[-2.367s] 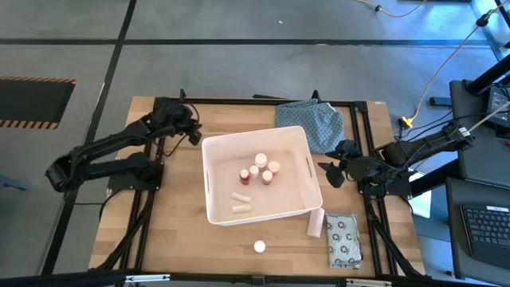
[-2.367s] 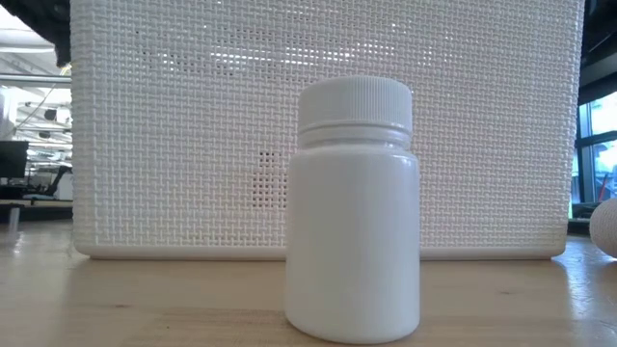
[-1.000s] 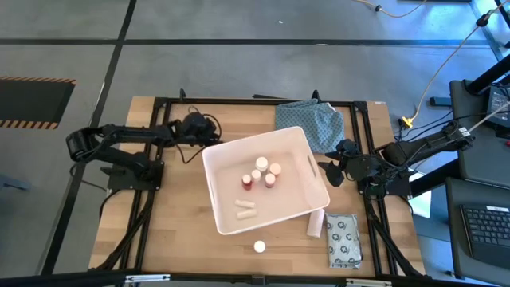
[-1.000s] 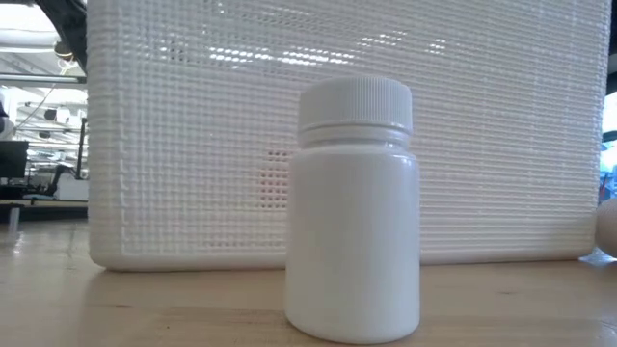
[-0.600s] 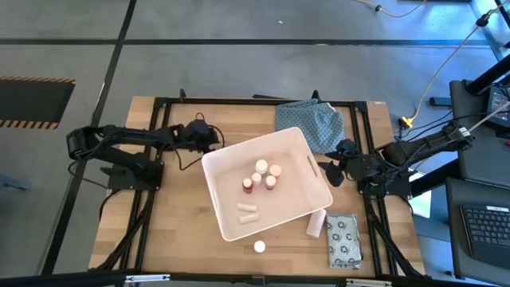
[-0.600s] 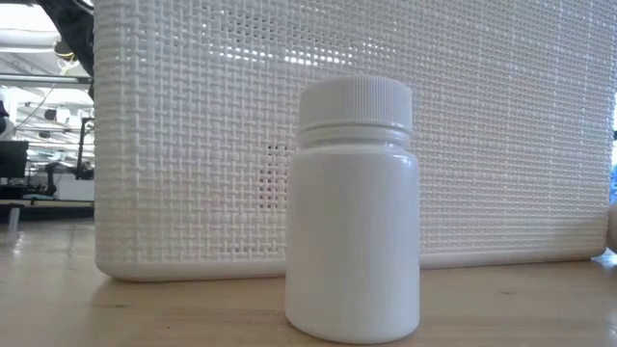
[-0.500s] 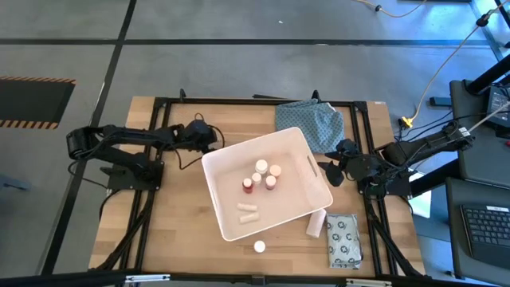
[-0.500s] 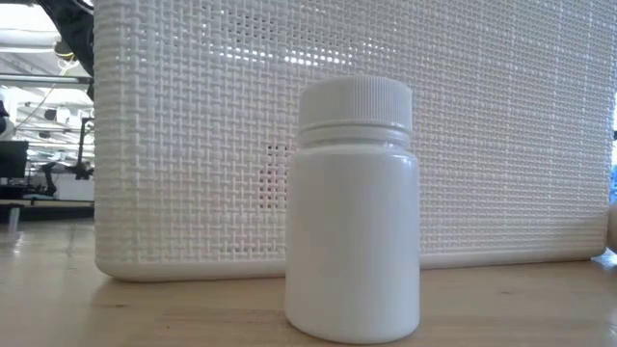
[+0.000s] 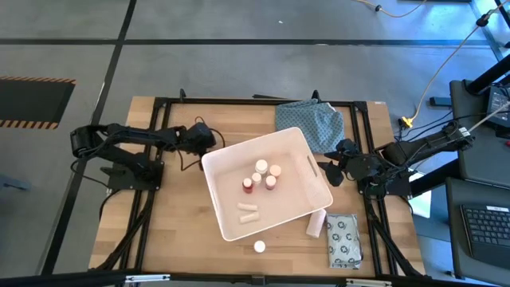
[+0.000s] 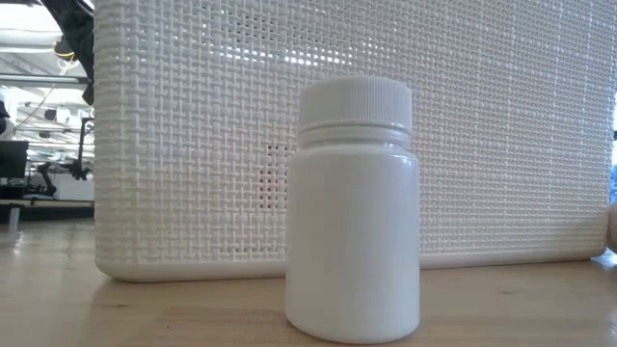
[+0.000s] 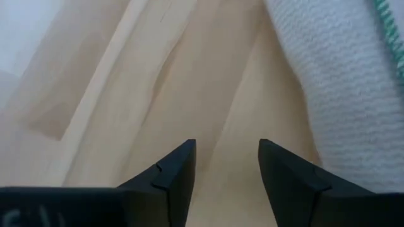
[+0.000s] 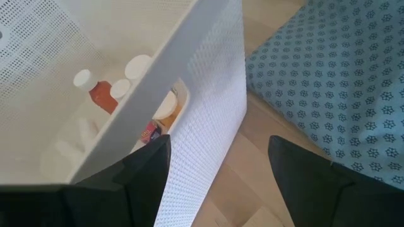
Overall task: Pick & place medical supplies in basket/bin
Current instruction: Put the top white bandage into the white bin
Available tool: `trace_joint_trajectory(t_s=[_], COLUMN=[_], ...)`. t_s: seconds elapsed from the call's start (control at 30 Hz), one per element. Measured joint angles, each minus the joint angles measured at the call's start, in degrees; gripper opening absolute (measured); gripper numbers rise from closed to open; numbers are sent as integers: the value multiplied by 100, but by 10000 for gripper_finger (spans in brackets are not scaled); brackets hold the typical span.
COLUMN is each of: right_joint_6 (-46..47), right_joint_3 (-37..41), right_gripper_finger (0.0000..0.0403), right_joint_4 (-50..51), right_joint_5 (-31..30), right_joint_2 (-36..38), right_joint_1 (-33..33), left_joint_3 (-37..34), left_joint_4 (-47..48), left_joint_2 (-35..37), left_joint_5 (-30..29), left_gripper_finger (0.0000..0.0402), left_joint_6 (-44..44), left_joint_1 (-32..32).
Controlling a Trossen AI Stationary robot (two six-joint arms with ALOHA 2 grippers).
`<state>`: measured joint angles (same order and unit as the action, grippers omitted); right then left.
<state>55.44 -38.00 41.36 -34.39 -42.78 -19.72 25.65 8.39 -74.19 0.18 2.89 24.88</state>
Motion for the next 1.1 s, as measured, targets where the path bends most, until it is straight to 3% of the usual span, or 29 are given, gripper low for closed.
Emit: trace_joint_trajectory(t_s=[0.27, 0.8, 0.93, 1.1], right_joint_6=[2, -13, -13, -13], right_joint_3=[0, 0, 0, 0], right_gripper_finger=[267, 267, 267, 267], right_joint_4=[1, 4, 4, 7], right_joint_5=[0, 6, 7, 7], right_joint_2=[1, 0, 0, 2], right_joint_1=[1, 2, 2, 2], left_joint_3=[90, 238, 238, 238], left_joint_4=[-267, -528, -410, 35], left_joint_2=[2, 7, 9, 9], left_joint_5=[583, 3224, 3262, 2458], left_gripper_finger=[168, 169, 169, 170], left_joint_6=[-219, -23, -14, 181], left_joint_1=[2, 0, -7, -28])
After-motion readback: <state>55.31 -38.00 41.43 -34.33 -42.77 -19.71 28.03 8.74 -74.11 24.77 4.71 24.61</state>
